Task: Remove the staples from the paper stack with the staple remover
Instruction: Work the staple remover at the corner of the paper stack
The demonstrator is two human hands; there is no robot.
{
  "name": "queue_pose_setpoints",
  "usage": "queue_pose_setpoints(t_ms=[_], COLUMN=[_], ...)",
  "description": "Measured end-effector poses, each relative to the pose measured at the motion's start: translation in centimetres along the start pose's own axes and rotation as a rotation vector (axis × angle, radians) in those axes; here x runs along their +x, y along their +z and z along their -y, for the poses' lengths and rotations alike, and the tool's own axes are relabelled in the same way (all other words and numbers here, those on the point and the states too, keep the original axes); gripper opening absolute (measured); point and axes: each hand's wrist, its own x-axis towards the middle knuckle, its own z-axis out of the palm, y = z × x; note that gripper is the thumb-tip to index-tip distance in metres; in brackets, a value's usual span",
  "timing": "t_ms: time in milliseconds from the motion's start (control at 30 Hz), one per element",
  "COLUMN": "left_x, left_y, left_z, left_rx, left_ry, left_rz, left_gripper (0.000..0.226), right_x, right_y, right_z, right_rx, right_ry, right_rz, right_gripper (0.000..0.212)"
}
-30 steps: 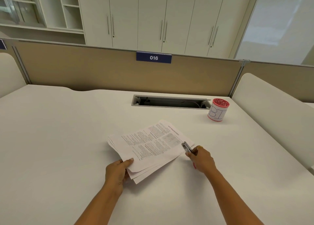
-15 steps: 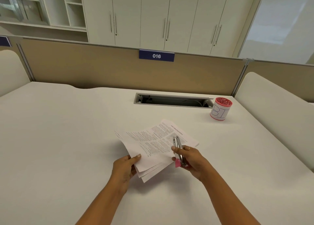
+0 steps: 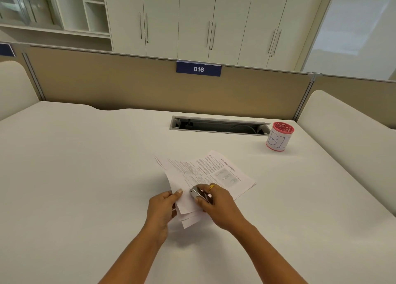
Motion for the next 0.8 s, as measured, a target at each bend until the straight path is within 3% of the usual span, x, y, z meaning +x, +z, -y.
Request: queue_pose_setpoints(t_ms=[133,800], left_x=[-0.08,-0.14], left_y=[-0.02,-0.74], left_z=[0.02,0.20], left_rx=[0.034,0.129], left_ry=[0.021,0.055], left_rz=[-0.023,-0.038], left_gripper=[0.007,0.006], right_x=[-0.15,-0.02], right_y=[0.24,0.64], right_z=[0.17,0.52], right_rx=[-0.040,-0.208], right_ry=[-0.048,-0.141], right_rz=[-0.074,0.005], right_gripper=[0.036,0.035])
